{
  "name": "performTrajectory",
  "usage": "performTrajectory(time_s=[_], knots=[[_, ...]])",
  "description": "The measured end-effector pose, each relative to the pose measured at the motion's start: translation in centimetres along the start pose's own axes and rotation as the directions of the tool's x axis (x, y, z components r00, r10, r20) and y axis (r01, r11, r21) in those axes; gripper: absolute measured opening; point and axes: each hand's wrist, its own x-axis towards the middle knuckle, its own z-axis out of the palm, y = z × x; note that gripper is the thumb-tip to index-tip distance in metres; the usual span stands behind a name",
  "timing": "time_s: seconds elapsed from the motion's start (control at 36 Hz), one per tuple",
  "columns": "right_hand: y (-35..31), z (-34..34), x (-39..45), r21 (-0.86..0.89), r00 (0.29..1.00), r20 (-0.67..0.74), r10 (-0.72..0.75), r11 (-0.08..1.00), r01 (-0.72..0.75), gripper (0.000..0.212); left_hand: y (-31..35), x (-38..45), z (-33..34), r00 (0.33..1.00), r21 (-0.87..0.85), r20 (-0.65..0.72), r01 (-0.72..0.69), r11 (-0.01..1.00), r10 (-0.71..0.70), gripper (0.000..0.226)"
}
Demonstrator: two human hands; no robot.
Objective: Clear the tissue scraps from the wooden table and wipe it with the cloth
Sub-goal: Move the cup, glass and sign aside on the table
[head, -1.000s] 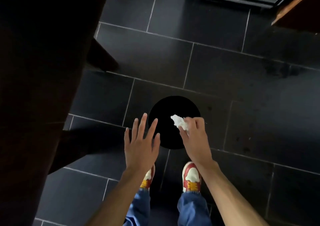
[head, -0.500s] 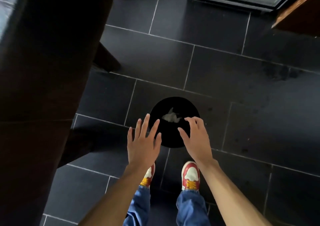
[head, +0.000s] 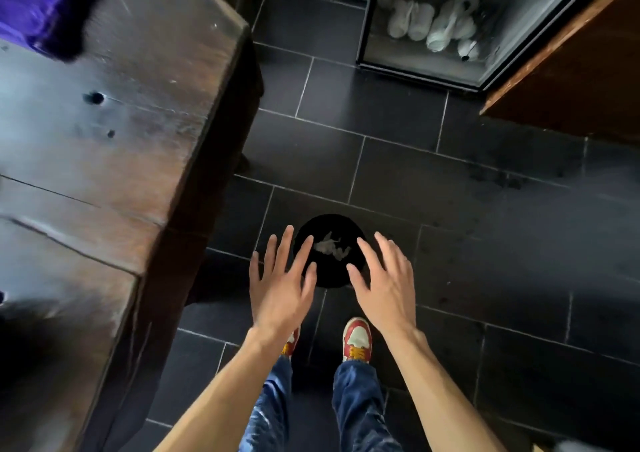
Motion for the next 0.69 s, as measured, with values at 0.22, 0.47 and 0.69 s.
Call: performTrajectory(time_s=[0.22, 0.47, 0.69], knots=[[-4.1, -10.6, -4.0, -0.048, 1.000, -0.024, 0.008, 0.999, -0.009, 0.054, 3.9, -5.2, -9.2, 0.996, 0.030, -0.080, -0.035, 0.999, 0.037, 0.056], [-8.8, -21.8, -9.6, -0.033, 0.992, -0.128, -0.006, 0.999, 0.002, 0.057, 7.7, -11.7, -19.7, 0.969, -0.041, -0.244, -0.047, 0.998, 0.036, 0.055], [-13.1, -28.2, -14.3, -0.032, 0.984, -0.178, -0.021, 0.999, 0.016, 0.055, 8.8, -17.7, -25.3, 0.919, 0.041, -0.377, -0.109, 0.993, 0.117, 0.055]])
